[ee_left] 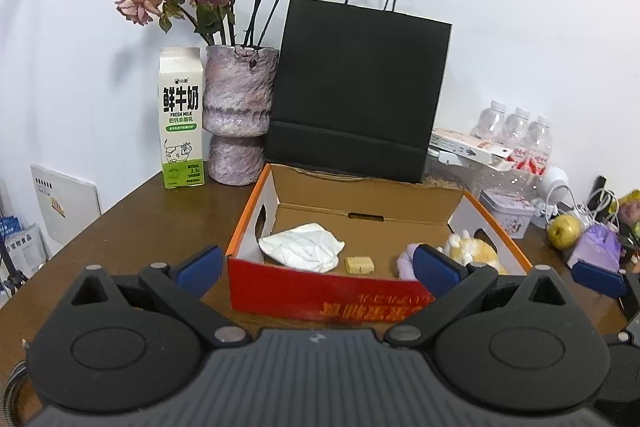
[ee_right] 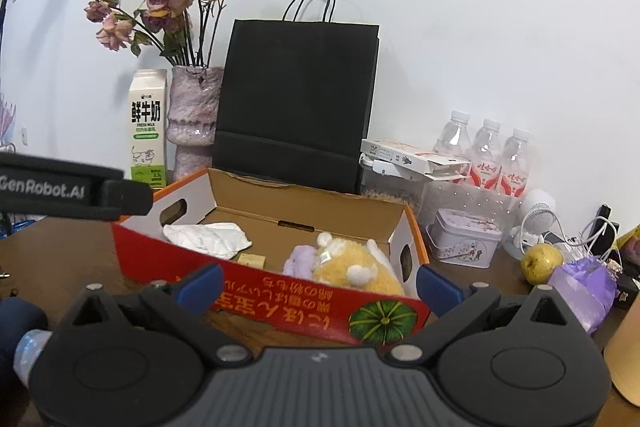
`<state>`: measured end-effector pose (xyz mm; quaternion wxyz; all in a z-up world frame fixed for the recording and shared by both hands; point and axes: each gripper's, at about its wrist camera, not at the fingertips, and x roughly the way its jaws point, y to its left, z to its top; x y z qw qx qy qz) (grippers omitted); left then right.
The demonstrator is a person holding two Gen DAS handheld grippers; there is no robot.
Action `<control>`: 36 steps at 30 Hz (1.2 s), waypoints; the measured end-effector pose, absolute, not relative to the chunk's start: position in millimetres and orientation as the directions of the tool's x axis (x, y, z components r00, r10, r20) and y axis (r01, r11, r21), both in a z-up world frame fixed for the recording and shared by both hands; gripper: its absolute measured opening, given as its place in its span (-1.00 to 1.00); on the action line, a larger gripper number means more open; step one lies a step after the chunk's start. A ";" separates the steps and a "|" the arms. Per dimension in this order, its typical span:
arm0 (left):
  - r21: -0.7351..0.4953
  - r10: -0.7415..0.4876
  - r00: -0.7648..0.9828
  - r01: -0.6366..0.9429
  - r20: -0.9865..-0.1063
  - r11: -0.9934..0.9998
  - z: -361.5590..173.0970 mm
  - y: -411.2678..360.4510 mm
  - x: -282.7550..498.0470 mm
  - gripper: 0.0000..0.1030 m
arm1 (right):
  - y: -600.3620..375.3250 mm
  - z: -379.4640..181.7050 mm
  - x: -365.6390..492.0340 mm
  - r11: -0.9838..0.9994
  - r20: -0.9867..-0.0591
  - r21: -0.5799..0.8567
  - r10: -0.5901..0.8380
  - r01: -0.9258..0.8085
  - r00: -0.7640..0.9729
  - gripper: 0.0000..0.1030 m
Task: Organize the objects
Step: 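Move both tools back over the table toward the remaining items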
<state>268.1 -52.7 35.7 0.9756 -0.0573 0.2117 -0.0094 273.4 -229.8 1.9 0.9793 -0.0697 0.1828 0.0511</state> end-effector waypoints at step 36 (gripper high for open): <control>-0.054 -0.061 0.868 0.039 -0.492 0.998 -16.9 32.3 145.2 1.00 | -181.2 -56.4 142.5 0.956 -0.444 -0.051 0.237 -0.288 0.864 1.00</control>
